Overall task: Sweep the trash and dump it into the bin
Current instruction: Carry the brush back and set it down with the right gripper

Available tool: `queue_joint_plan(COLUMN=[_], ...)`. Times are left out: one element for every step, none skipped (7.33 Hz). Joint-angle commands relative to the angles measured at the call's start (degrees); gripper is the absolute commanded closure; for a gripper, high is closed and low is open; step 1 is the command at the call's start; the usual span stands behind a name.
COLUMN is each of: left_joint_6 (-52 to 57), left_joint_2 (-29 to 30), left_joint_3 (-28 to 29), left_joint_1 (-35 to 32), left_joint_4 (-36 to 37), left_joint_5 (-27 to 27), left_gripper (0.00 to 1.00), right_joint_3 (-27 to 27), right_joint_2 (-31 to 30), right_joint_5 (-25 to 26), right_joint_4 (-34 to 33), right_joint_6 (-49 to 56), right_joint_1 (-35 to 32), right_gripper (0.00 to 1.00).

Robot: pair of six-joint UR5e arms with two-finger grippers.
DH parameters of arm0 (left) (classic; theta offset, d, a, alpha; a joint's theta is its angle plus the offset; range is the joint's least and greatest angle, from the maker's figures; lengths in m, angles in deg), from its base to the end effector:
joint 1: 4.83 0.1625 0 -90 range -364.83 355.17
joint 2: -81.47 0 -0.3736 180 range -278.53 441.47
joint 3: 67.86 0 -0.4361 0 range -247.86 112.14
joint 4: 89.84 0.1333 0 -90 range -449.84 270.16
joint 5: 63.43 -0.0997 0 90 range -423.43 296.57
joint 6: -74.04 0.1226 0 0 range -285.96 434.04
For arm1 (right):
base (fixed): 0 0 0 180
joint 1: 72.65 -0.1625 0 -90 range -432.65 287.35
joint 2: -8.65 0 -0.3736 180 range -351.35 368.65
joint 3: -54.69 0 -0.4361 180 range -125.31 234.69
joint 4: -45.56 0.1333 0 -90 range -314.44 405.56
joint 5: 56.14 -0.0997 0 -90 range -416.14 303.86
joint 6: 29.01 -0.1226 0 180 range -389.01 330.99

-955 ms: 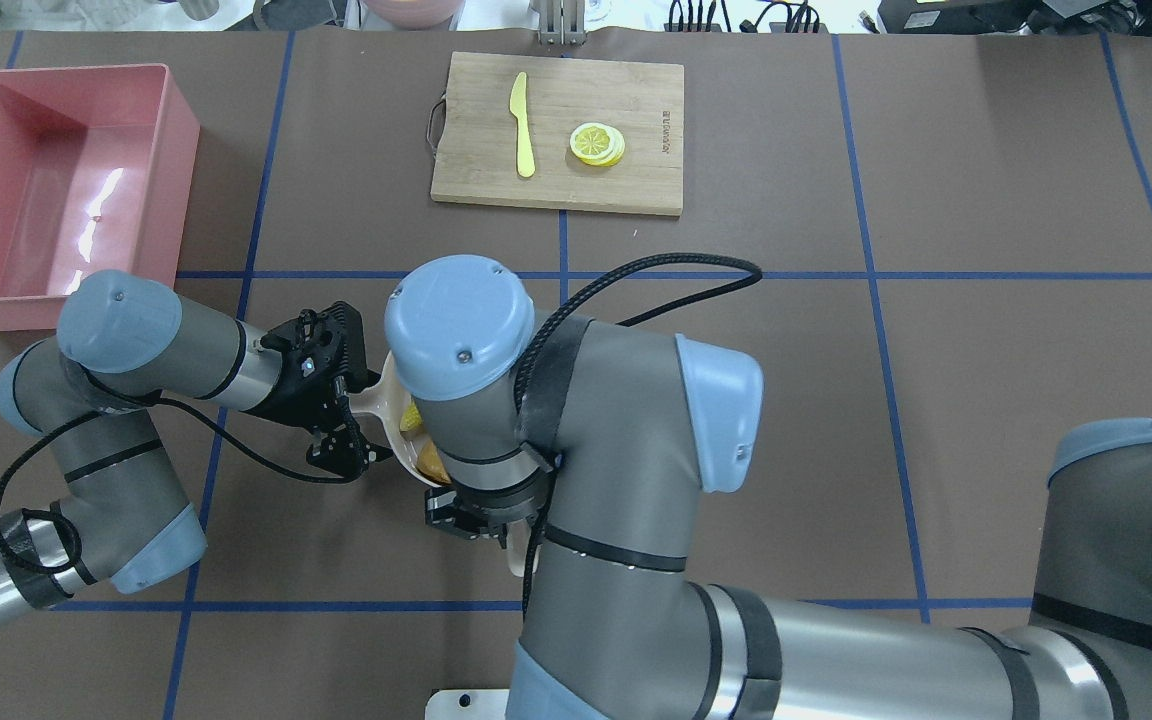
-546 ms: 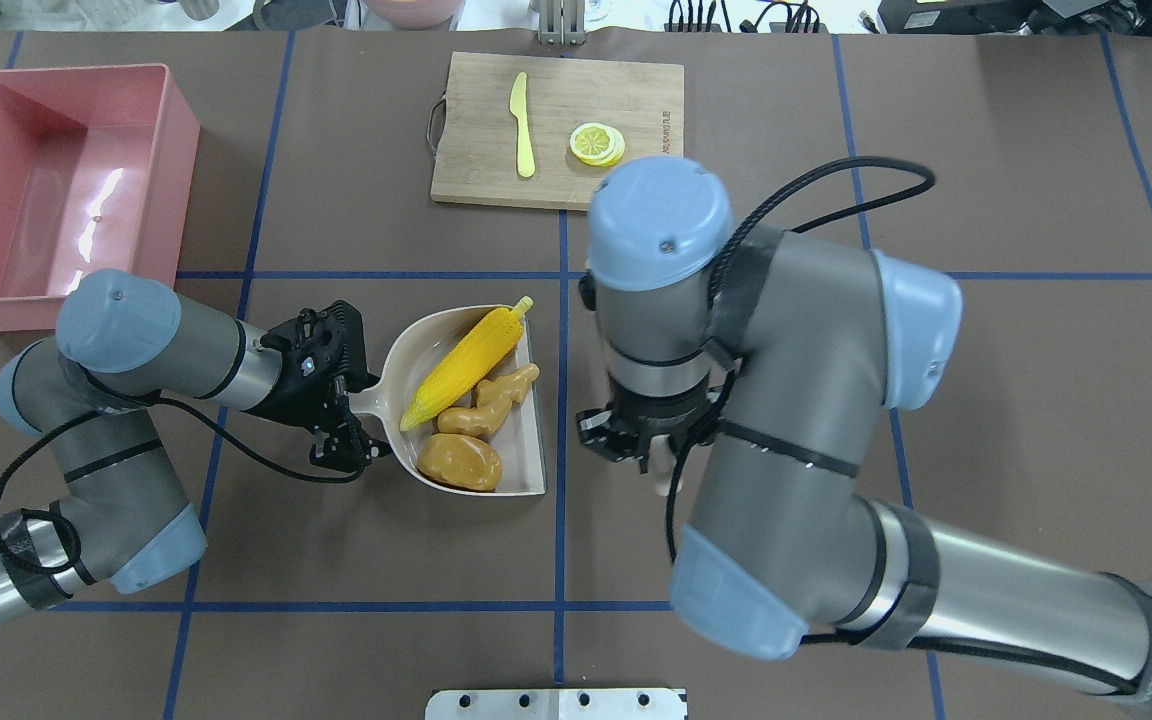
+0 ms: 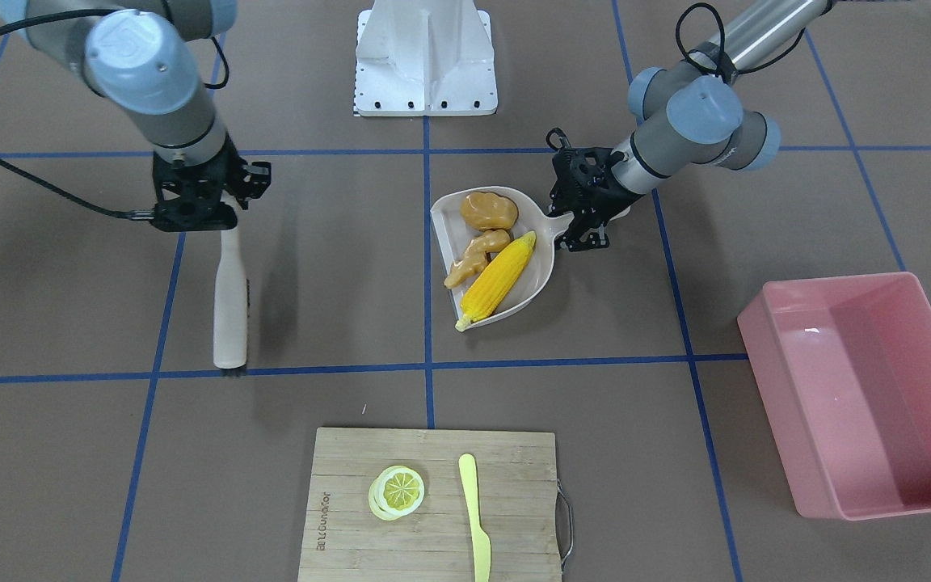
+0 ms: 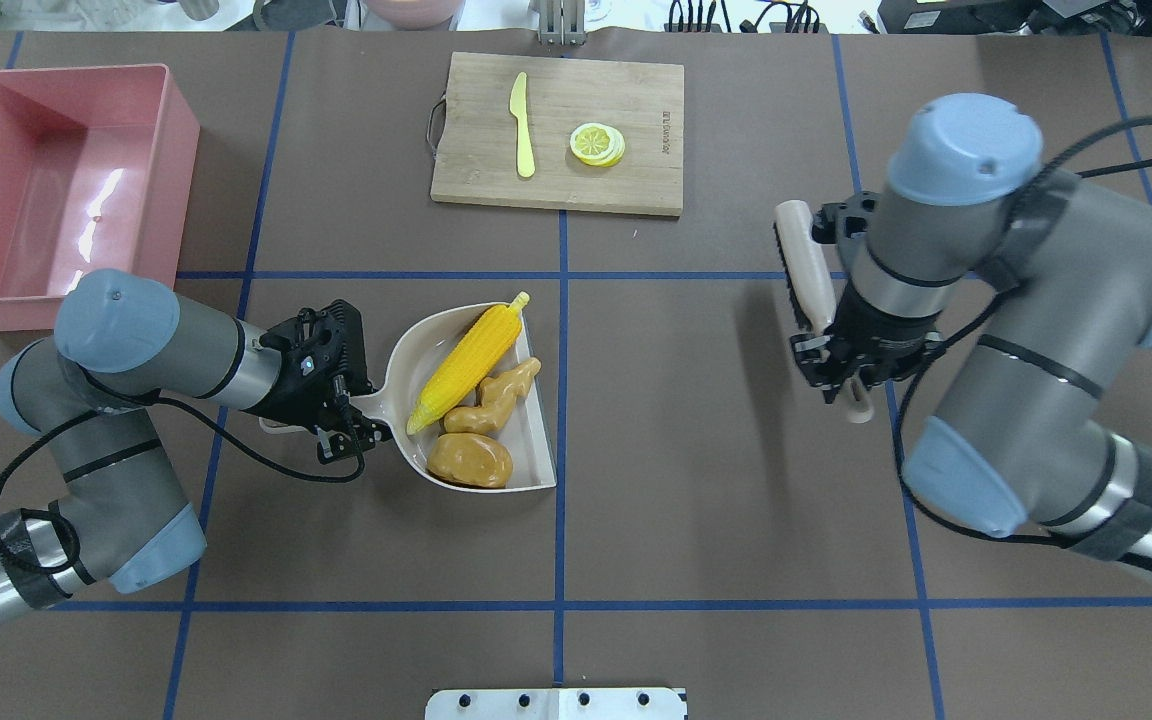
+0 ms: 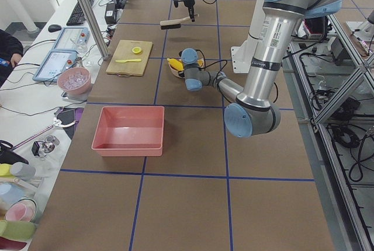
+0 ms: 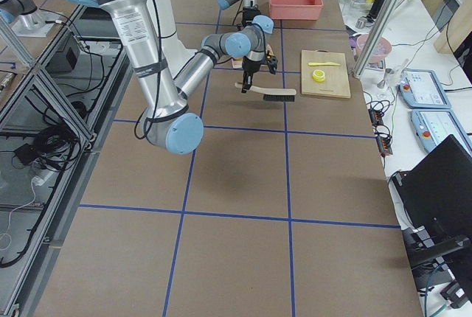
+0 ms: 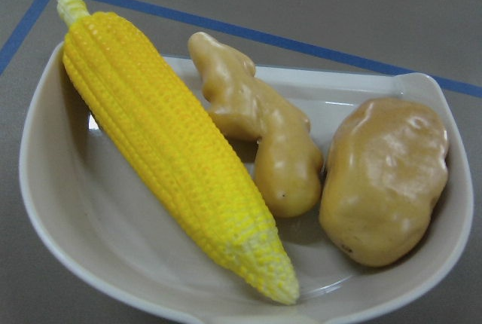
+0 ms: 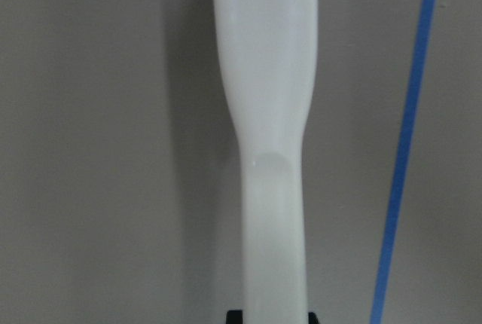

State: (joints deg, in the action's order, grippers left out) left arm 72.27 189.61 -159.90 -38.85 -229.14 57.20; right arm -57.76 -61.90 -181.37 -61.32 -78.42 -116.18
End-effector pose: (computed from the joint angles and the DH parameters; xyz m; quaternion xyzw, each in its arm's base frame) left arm 0.5069 -0.4276 0.3107 0.3765 0.4555 0.4951 0.6369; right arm -0.3786 -0.4460 0.2721 -0.0810 -0.3512 -0.0417 0.9319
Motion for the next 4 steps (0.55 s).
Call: queue_joint_plan(left_joint_6=[0.88,1.15,1.15,1.15], left_joint_2=[-0.12,-0.12,-0.12,-0.12], left_joint_3=[-0.07,-0.07,-0.15,-0.16], left_joint_1=[0.00,0.00,0.00,-0.09], left_joint_4=[0.00,0.00,0.00,0.00], left_joint_5=[-0.23,-0.23,-0.23,-0.23], left_gripper=[0.55,0.57,0.59,0.62], right_joint_3=[-0.66,-1.36,-1.89,-1.81], right_joint_2=[-15.77,-20.63,-25.72,-30.73], right_joint_5=[-5.69,-8.24,-8.62,-8.62], right_joint_4=[14.35,19.54,22.73,27.63], right_joint_6=[3.16,3.53,4.75,6.25], right_joint_1=[-7.06,-10.22,-10.95,-12.52], right_gripper=[1.00,1.00,1.00,1.00])
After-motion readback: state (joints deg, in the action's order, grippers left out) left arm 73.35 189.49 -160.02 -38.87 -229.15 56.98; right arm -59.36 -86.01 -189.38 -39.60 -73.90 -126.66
